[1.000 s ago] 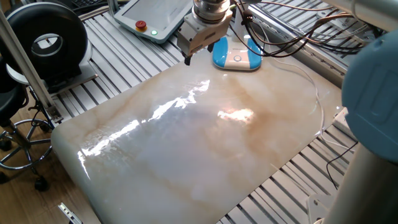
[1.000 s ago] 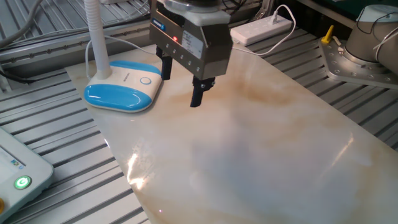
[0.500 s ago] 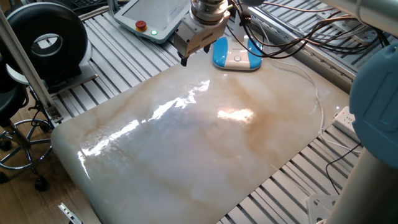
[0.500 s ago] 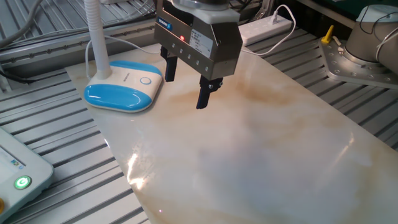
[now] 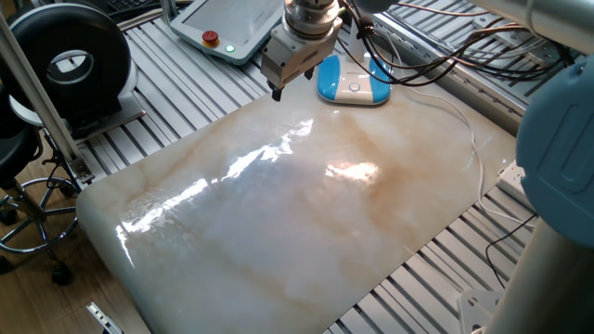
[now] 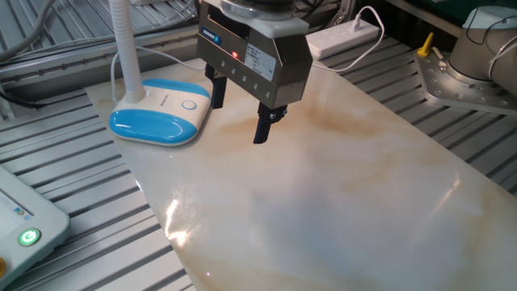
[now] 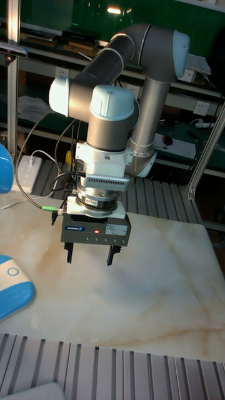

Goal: Turn on the desk lamp by pressing the button

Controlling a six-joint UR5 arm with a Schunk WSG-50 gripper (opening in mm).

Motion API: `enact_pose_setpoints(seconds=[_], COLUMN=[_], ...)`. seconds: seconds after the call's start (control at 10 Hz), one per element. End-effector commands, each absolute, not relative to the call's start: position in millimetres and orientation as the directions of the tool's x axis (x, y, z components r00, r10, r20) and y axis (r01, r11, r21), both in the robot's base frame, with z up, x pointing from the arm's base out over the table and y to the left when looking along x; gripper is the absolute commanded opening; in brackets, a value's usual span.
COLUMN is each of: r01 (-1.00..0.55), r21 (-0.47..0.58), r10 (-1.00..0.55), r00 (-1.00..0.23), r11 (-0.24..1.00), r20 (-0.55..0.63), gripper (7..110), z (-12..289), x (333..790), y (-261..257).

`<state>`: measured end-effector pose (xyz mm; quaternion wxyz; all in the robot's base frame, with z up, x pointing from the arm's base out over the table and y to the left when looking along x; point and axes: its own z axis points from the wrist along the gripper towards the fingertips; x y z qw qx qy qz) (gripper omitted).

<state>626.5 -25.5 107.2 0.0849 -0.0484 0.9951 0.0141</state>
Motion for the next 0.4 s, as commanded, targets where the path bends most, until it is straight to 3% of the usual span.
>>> enact_pose_setpoints(seconds=[0.0,0.3], r01=[-0.106,-0.117], r21=[0.024,0.023], r10=[-0.101,-0.112], r00=[-0.981,-0.980], r11=[0.994,0.993], r20=[-0.169,-0.163], gripper=[88,88], z=[107.4,107.0], x=[626.3,624.9], y=[-25.8,-25.9])
